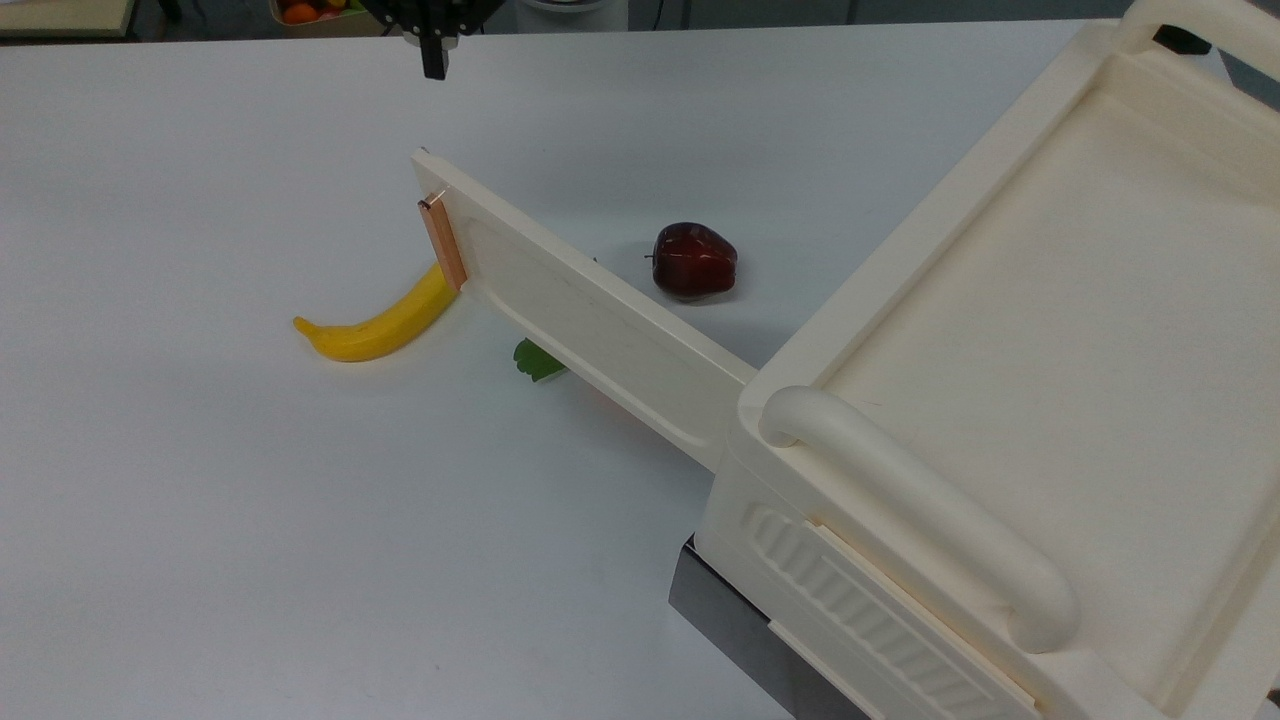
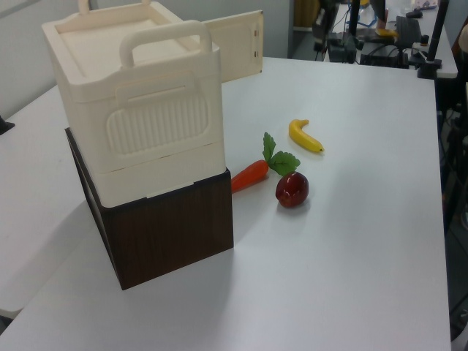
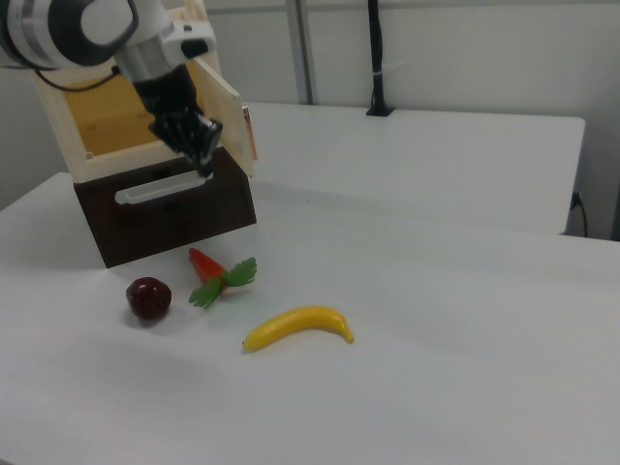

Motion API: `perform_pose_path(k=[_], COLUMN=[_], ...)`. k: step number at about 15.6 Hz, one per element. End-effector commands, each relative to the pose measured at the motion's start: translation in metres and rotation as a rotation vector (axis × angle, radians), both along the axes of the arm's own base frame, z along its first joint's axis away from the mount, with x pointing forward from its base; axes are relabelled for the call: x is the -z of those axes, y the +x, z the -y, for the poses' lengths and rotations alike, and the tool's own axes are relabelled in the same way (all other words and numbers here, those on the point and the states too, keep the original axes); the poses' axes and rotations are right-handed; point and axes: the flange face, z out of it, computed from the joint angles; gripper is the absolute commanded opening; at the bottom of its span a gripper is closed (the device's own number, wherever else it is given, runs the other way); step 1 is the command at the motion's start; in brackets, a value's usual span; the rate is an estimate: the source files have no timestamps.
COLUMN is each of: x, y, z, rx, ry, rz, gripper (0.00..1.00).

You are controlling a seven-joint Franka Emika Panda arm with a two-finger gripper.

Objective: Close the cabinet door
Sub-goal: 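Lower the gripper against the outer edge of the open door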

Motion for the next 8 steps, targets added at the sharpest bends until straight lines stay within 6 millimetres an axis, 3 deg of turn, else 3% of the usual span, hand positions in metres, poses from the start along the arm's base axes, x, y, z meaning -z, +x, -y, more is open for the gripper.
perform_pose_path(k=[1, 6, 8], x=[-0.032, -0.069, -0.064], y=[0.023, 0.041, 0.052], z=[0.000, -0.007, -0.009], rx=[0.010, 0.139, 0.204], ry=[0.034, 0.112, 0.153], rz=[0.176, 0.503, 0.560], gripper=[0.00, 0.00, 0.00])
